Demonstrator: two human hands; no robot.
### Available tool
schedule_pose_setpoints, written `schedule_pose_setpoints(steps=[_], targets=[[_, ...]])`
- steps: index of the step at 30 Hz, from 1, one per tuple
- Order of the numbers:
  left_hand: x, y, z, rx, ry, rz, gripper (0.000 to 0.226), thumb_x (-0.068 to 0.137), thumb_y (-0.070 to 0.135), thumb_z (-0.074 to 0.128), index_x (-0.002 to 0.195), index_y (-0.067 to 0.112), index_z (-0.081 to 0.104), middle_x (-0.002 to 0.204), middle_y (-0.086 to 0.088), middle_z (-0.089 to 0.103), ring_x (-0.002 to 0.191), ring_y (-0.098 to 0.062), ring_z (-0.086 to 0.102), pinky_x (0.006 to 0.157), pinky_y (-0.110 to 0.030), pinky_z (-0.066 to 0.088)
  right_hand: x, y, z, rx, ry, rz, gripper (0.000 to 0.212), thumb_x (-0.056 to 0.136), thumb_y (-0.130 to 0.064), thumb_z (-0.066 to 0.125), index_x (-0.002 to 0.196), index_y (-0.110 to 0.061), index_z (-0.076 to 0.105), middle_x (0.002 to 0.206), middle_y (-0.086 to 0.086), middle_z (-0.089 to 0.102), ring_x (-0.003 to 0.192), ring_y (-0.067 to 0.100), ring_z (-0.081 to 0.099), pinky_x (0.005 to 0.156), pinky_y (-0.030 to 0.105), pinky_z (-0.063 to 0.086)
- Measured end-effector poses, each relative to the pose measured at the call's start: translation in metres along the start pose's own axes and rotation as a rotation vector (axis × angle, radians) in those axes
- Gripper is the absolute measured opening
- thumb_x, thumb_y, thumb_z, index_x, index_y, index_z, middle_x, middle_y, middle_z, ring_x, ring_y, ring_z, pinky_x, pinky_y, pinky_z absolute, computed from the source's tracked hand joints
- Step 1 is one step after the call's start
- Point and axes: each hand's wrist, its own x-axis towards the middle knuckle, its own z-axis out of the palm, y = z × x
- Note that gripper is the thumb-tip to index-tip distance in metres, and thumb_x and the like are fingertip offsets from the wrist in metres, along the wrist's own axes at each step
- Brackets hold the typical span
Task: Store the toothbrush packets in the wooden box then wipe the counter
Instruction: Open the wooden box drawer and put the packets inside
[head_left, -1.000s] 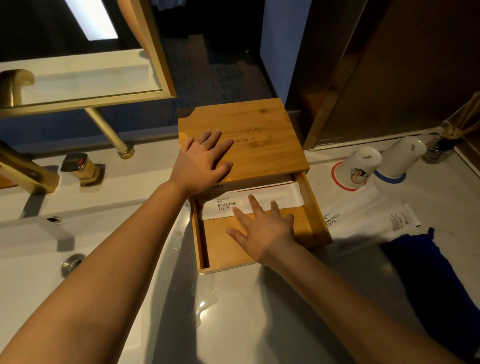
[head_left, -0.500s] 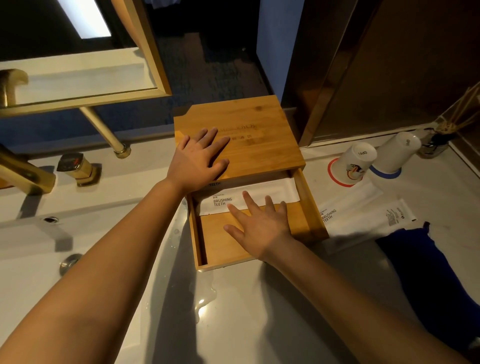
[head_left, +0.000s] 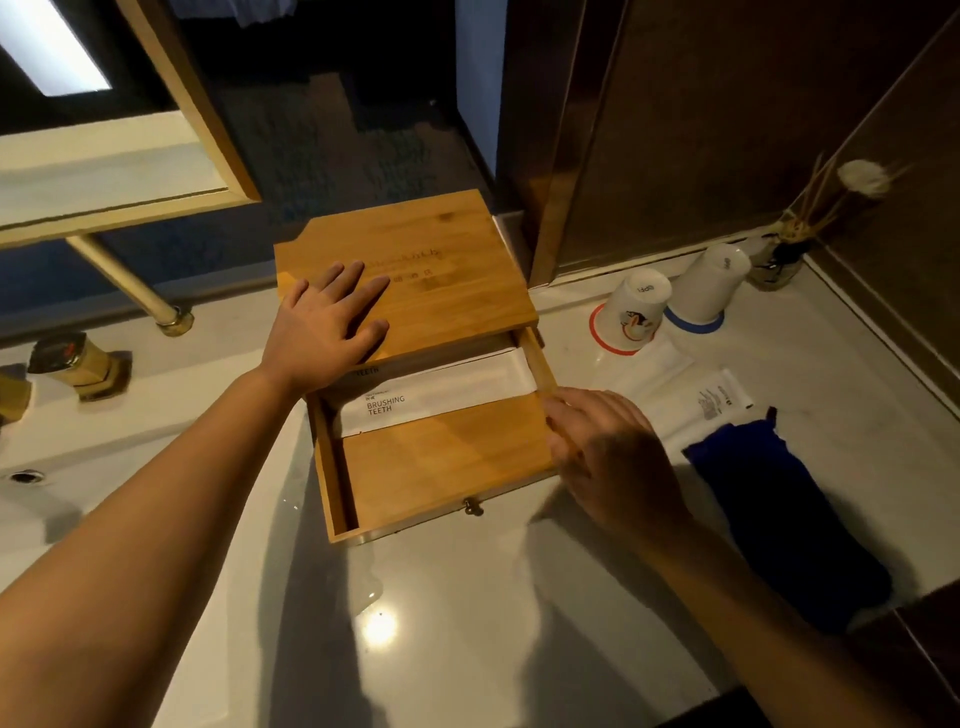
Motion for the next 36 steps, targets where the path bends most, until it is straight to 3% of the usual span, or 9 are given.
schedule_pose_setpoints(steps=[4,9,12,14,18,22,27,31,36], targets=[[-0.002,-0.001,-0.001,0.011,-0.007,-0.012,0.063,0.088,0.06,0.023,0.146,0.034,0.023,0.158,-0.001,0.019,0.146,-0.023,0.013,0.115,-0.048,0.011,-0.025,0.055,-0.012,-0.139,-0.088,0.167,0.03,0.087,-0.023,0.058,0.114,-0.012,0.063,0.12,0.01,0.065,0.108,0.025,0.063,0.093,0.04,0.049],[-0.002,0.01,-0.003,0.003,-0.025,-0.019,0.066,0.087,0.059,0.022,0.146,0.032,0.023,0.158,-0.003,0.019,0.146,-0.024,0.013,0.115,-0.049,0.012,-0.039,0.099,-0.013,-0.297,-0.232,0.161,0.043,0.082,-0.016,0.067,0.124,-0.015,0.057,0.129,0.009,0.059,0.119,0.026,0.056,0.1,0.044,0.046],[-0.002,0.018,-0.005,0.004,-0.031,-0.017,0.066,0.086,0.057,0.023,0.146,0.031,0.024,0.157,-0.005,0.02,0.146,-0.025,0.014,0.115,-0.049,0.012,-0.042,0.11,-0.009,-0.338,-0.096,0.013,0.036,0.07,-0.005,0.075,0.105,-0.01,0.07,0.107,0.013,0.072,0.096,0.029,0.068,0.084,0.044,0.055],[-0.002,0.021,-0.007,0.002,-0.045,-0.024,0.066,0.086,0.057,0.023,0.147,0.031,0.023,0.158,-0.005,0.019,0.146,-0.025,0.013,0.115,-0.049,0.011,-0.042,0.114,-0.006,-0.345,0.036,-0.081,0.025,0.068,-0.003,0.074,0.093,-0.008,0.074,0.092,0.014,0.075,0.082,0.027,0.071,0.074,0.041,0.059],[-0.003,0.023,-0.008,-0.002,-0.051,-0.024,0.067,0.085,0.057,0.023,0.147,0.031,0.021,0.158,-0.004,0.018,0.146,-0.024,0.013,0.115,-0.049,0.011,-0.043,0.122,-0.005,-0.387,0.11,-0.194,0.012,0.079,-0.006,0.065,0.087,-0.008,0.074,0.082,0.01,0.075,0.073,0.025,0.07,0.066,0.035,0.058],[-0.001,0.025,-0.008,0.001,-0.05,-0.023,0.066,0.086,0.057,0.023,0.147,0.032,0.021,0.158,-0.004,0.018,0.146,-0.024,0.012,0.115,-0.049,0.012,-0.049,0.128,-0.005,-0.389,0.162,-0.241,0.036,0.093,-0.012,0.039,0.08,-0.008,0.072,0.079,0.008,0.075,0.073,0.022,0.071,0.059,0.03,0.058],[-0.001,0.024,-0.008,0.001,-0.039,-0.023,0.065,0.086,0.056,0.024,0.147,0.032,0.022,0.158,-0.004,0.019,0.146,-0.024,0.013,0.115,-0.049,0.012,-0.051,0.136,-0.002,-0.405,0.082,-0.289,0.005,0.078,-0.013,0.067,0.077,-0.008,0.07,0.086,0.009,0.076,0.083,0.024,0.072,0.062,0.029,0.057],[-0.001,0.022,-0.006,0.003,-0.035,-0.028,0.065,0.087,0.057,0.023,0.147,0.033,0.021,0.158,-0.003,0.019,0.146,-0.024,0.013,0.115,-0.049,0.012,-0.051,0.135,-0.008,-0.384,-0.004,-0.285,0.013,0.074,-0.016,0.073,0.083,-0.007,0.071,0.093,0.011,0.075,0.089,0.025,0.071,0.068,0.033,0.06],[0.001,0.02,-0.004,0.01,-0.03,-0.02,0.064,0.087,0.058,0.023,0.146,0.034,0.021,0.158,-0.003,0.019,0.146,-0.023,0.013,0.115,-0.049,0.012,-0.019,0.124,-0.044,-0.219,0.172,0.031,0.017,0.077,0.002,0.067,0.093,0.001,0.07,0.092,0.017,0.073,0.09,0.035,0.068,0.083,0.047,0.052]])
